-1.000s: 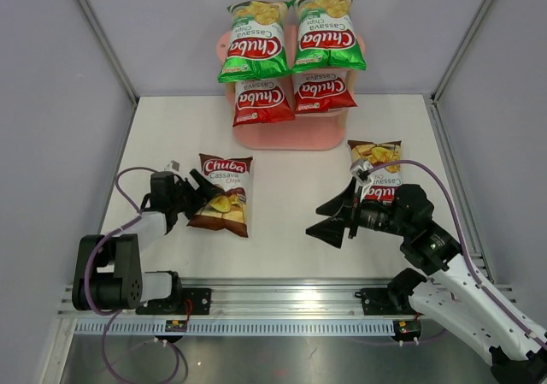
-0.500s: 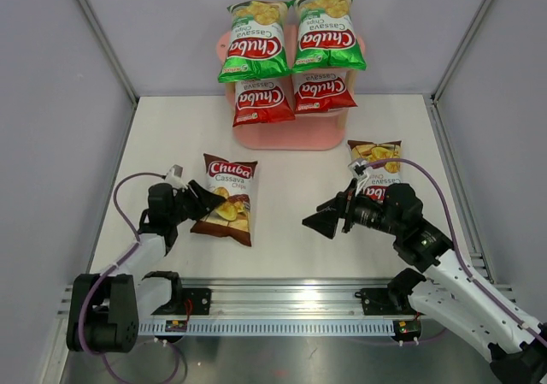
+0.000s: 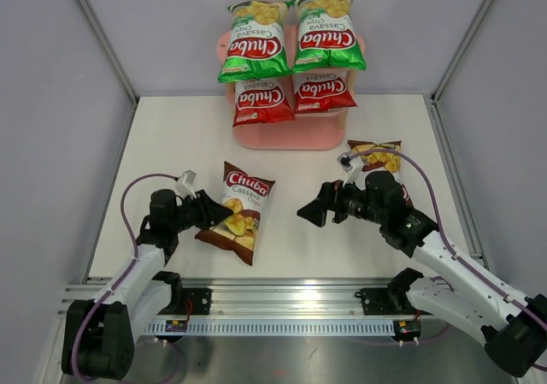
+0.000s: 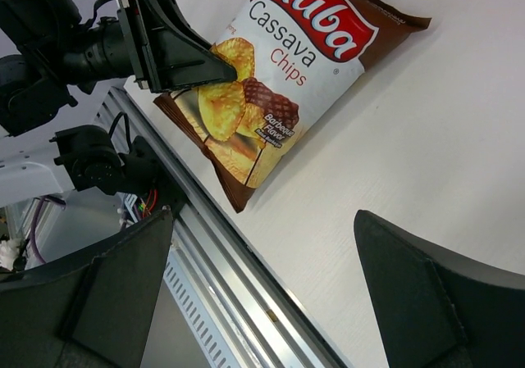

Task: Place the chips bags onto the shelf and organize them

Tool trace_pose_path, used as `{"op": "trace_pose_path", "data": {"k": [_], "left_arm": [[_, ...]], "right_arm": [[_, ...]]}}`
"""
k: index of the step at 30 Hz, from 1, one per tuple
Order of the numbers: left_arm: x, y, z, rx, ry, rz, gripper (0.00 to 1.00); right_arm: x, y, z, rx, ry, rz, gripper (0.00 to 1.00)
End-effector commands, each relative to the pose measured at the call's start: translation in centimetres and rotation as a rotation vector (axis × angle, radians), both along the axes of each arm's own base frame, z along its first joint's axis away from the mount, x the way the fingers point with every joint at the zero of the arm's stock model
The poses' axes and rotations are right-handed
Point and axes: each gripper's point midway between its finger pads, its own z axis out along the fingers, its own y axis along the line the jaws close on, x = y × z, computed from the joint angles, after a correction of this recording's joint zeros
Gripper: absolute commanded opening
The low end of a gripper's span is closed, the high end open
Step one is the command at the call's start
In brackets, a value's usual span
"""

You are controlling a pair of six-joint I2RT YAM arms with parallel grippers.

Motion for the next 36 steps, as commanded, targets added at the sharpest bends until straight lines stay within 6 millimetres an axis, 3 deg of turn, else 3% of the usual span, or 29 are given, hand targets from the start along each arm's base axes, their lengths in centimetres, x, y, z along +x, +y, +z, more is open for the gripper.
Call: {"op": "trace_pose_path", "data": {"k": [1,8,12,13,18,24,28,30,31,33,34,35,36], "left_arm": [[-0.8,-1.6,2.0,-0.052,-0.095,-0.121,0.00],[-1.7,-3.5,5.1,-0.146,-0.214,-0.222,0.00],[-2.4,-4.6,6.5,-0.188,-0.276,-0.286,0.00],[-2.4,-4.9,6.6,-0.186,-0.280,-0.293,0.00],[-2.3,-5.9,6.8,-0.206,-0.281,-0.342,0.00],[-2.5,-6.7,7.5,-0.255,-0.281,-0.371,0.00],[-1.3,-6.4,5.7,-0.181,-0.205,-0.332,0.00],[-1.1,-6.3,4.7,-0.150,-0.136,-0.322,0.16],[-1.2,-6.3,4.4,-0.141,-0.126,-0.327,0.31],[-1.2,-6.3,3.8,-0.118,-0.073,-0.331,0.44],[-1.4,-6.4,3.5,-0.102,-0.048,-0.336,0.53],[-1.7,-6.2,2.5,-0.071,0.011,-0.320,0.67],[-1.7,-6.2,2.2,-0.051,0.018,-0.314,0.73]], "right_arm": [[1.2,0.3,2.2,0.014,-0.072,-0.018,1.00],[2.5,0.8,1.1,-0.034,-0.014,-0.038,0.99],[3.5,0.3,1.0,-0.094,-0.008,-0.063,0.99],[3.8,0.4,1.7,-0.094,-0.015,-0.060,0.99],[5.8,-0.5,0.2,-0.141,0.093,-0.063,0.99],[7.4,-1.1,-0.4,-0.069,0.176,-0.023,1.00],[7.6,-1.2,-1.6,-0.075,0.208,-0.026,0.99],[7.4,-1.3,-2.0,-0.078,0.210,-0.020,0.99],[7.2,-1.3,-1.8,-0.076,0.202,-0.017,0.99],[6.9,-1.6,-1.8,-0.090,0.197,-0.020,0.99],[6.7,-1.8,-1.6,-0.090,0.189,-0.023,1.00],[6.5,-1.9,-1.4,-0.091,0.185,-0.020,0.99],[6.3,-1.9,-1.3,-0.087,0.179,-0.015,0.99]]}}
